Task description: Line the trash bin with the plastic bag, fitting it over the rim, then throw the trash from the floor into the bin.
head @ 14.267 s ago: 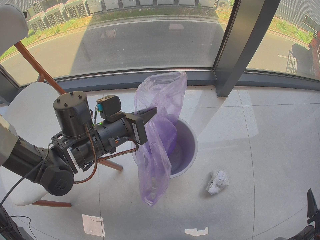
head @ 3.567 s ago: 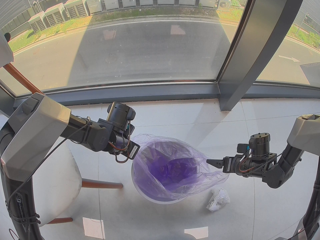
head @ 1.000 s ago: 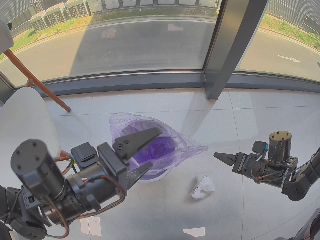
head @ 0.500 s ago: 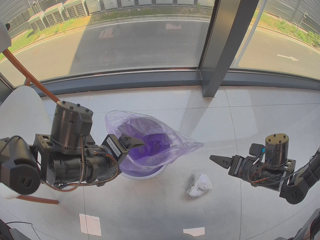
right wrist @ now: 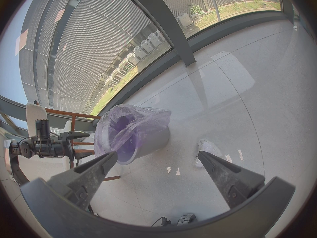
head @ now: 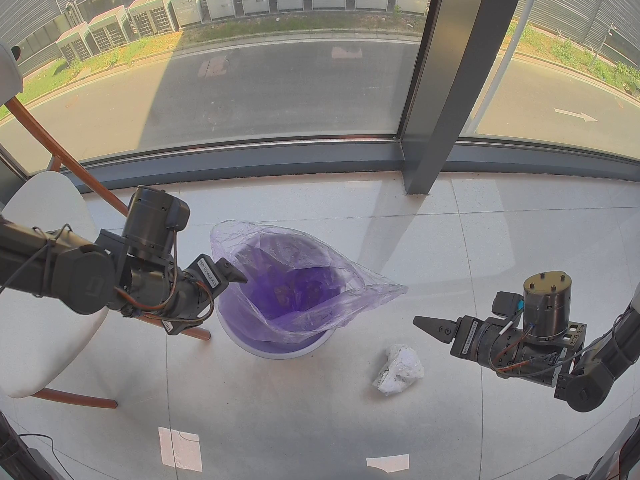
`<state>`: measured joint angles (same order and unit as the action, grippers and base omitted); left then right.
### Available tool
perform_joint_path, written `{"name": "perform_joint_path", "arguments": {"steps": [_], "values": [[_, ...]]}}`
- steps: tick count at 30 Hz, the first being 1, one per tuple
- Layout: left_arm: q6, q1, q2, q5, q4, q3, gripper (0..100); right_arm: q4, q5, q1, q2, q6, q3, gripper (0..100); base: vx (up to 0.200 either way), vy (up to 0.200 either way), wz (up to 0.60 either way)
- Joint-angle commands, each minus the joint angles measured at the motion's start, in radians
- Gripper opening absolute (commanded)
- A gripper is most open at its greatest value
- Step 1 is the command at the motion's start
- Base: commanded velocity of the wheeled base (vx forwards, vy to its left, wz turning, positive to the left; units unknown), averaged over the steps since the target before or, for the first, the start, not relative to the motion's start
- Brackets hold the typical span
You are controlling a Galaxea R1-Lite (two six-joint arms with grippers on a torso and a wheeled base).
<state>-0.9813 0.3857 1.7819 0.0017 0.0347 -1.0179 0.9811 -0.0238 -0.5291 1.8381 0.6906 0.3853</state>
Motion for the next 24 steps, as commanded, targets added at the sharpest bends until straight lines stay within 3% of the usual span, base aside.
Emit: {"name": "perform_joint_path", "arguments": {"steps": [1,8,9,19,22,24], "values": [[0.007,-0.022,0.163,0.001,-0.01,-0.111,100,0.001,0.001,-0.002,0.013,0.0,-0.002,100,0.0,0.0,0.0],[0.009,-0.015,0.261,0.009,-0.009,-0.232,100,0.001,0.001,-0.003,0.013,0.003,-0.005,100,0.0,0.0,0.0],[0.009,-0.015,0.269,0.009,-0.009,-0.24,0,0.001,0.001,-0.002,0.012,0.001,-0.003,100,0.0,0.0,0.0],[0.018,-0.013,0.156,0.0,0.068,-0.128,0,0.001,0.001,-0.006,0.013,0.001,-0.008,100,0.0,0.0,0.0],[0.009,-0.024,0.086,0.0,0.063,-0.061,0,-0.01,-0.002,-0.06,0.012,0.027,0.033,100,0.0,0.0,0.0],[0.003,-0.031,0.063,-0.002,0.067,-0.051,0,-0.016,0.002,-0.115,0.024,0.098,0.061,100,0.0,0.0,0.0]]}}
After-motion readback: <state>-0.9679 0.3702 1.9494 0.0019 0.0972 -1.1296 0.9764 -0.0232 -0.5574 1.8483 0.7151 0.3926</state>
